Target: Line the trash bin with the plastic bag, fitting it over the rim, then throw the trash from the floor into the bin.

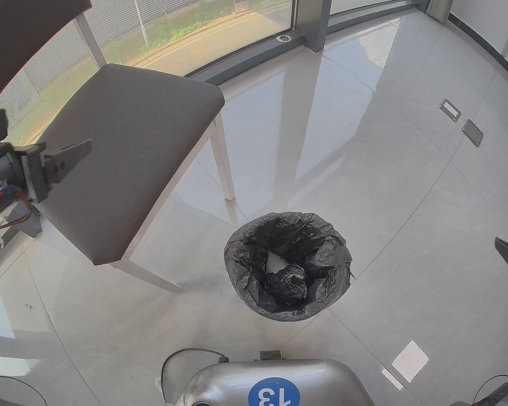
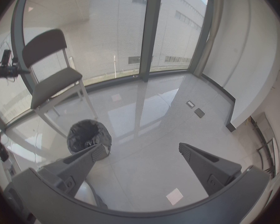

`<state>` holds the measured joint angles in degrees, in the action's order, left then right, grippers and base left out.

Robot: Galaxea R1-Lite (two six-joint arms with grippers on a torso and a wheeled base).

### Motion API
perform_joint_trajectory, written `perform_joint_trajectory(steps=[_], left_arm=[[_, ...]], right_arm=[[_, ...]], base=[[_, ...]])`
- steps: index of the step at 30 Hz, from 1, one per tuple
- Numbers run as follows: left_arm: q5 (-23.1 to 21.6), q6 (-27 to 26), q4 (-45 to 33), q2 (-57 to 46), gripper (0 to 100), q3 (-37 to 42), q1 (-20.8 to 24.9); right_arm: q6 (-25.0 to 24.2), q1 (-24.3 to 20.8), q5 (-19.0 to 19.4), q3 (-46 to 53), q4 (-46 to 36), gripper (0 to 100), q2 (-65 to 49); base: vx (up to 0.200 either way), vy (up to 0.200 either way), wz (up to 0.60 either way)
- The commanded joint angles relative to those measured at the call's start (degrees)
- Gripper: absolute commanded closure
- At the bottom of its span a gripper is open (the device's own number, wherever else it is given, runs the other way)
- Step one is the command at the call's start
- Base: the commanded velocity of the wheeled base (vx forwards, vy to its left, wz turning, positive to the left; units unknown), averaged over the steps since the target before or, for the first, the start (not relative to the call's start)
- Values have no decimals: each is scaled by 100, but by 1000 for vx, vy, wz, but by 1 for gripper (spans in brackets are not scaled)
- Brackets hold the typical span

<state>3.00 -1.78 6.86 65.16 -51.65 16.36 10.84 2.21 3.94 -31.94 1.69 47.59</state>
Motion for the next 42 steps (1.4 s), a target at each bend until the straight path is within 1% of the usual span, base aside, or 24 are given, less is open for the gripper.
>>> perform_joint_trajectory(steps=[1,3,4,6,7,9,11,13,15,17,18,21,24,26,29,30,32,33,34,35,36,37,38,42], left_arm=[[34,-323,-2594,-2016,0,-1075,-889],[104,-358,-3191,-2394,0,-1233,-986],[210,-411,-3446,-2587,0,-1295,-1038],[447,-508,-3683,-2983,0,-1295,-1144],[491,-525,-3754,-3211,0,-1286,-1153],[553,-534,-3886,-3615,0,-1260,-1161],[588,-552,-4193,-3906,0,-1312,-1188],[755,-552,-4773,-4257,0,-1532,-1302],[887,-552,-5213,-4512,0,-1708,-1425],[957,-552,-5573,-4776,0,-1822,-1539],[966,-552,-5591,-4802,0,-1822,-1548],[992,-552,-6083,-5233,0,-1972,-1733],[1027,-552,-6513,-5470,0,-2059,-1908],[1018,-552,-6619,-5549,0,-2051,-1979],[957,-552,-6680,-5813,0,-1936,-2128],[957,-552,-6680,-5822,0,-1936,-2128],[957,-552,-6645,-5962,0,-1840,-2084],[957,-543,-6672,-5971,0,-1840,-2084],[957,-490,-6654,-5962,0,-1831,-2084],[948,-490,-6645,-5971,0,-1831,-2084],[939,-481,-6637,-5971,0,-1796,-2084],[939,-481,-6628,-5980,0,-1752,-2075],[939,-472,-6593,-5980,0,-1682,-2075],[834,-464,-6276,-5980,0,-1304,-2067]], right_arm=[[-785,140,213,-691,-1171,0,-2131],[-890,122,230,-664,-1338,0,-2500],[-926,105,230,-638,-1444,0,-2694],[-969,78,239,-603,-1672,0,-3063],[-1022,17,248,-585,-1787,0,-3247],[-1172,-185,248,-497,-1962,0,-3555],[-1268,-405,239,-401,-2077,0,-3801],[-1277,-686,160,-181,-2182,0,-4205],[-1286,-792,90,-49,-2279,0,-4531],[-1286,-792,-42,91,-2437,0,-4759],[-1286,-792,-42,109,-2446,0,-4759],[-1312,-713,-148,487,-2569,0,-4759],[-1312,-713,-130,715,-2507,0,-4759],[-1303,-713,-121,821,-2499,0,-4759],[-1303,-713,-165,1322,-2182,0,-4759],[-1312,-713,-165,1339,-2156,0,-4759],[-1330,-713,-183,1840,-1488,0,-4759],[-1339,-713,-183,1920,-1409,0,-4759],[-1321,-713,-227,2377,-899,0,-4759],[-1321,-713,-244,2429,-846,0,-4759],[-1233,-713,-517,3088,-55,0,-4759],[-1260,-713,-596,3194,208,0,-4759],[-1303,-713,-613,3194,375,0,-4759],[-1321,-713,-675,3185,217,0,-4759]], base=[[0,0,0],[0,0,0],[0,0,0],[0,0,0],[0,0,0],[0,0,0],[0,0,0],[0,0,0],[0,0,0],[0,0,0],[0,0,0],[0,0,0],[0,0,0],[0,0,0],[0,0,0],[0,0,0],[0,0,0],[0,0,0],[0,0,0],[0,0,0],[0,0,0],[0,0,0],[0,0,0],[0,0,0]])
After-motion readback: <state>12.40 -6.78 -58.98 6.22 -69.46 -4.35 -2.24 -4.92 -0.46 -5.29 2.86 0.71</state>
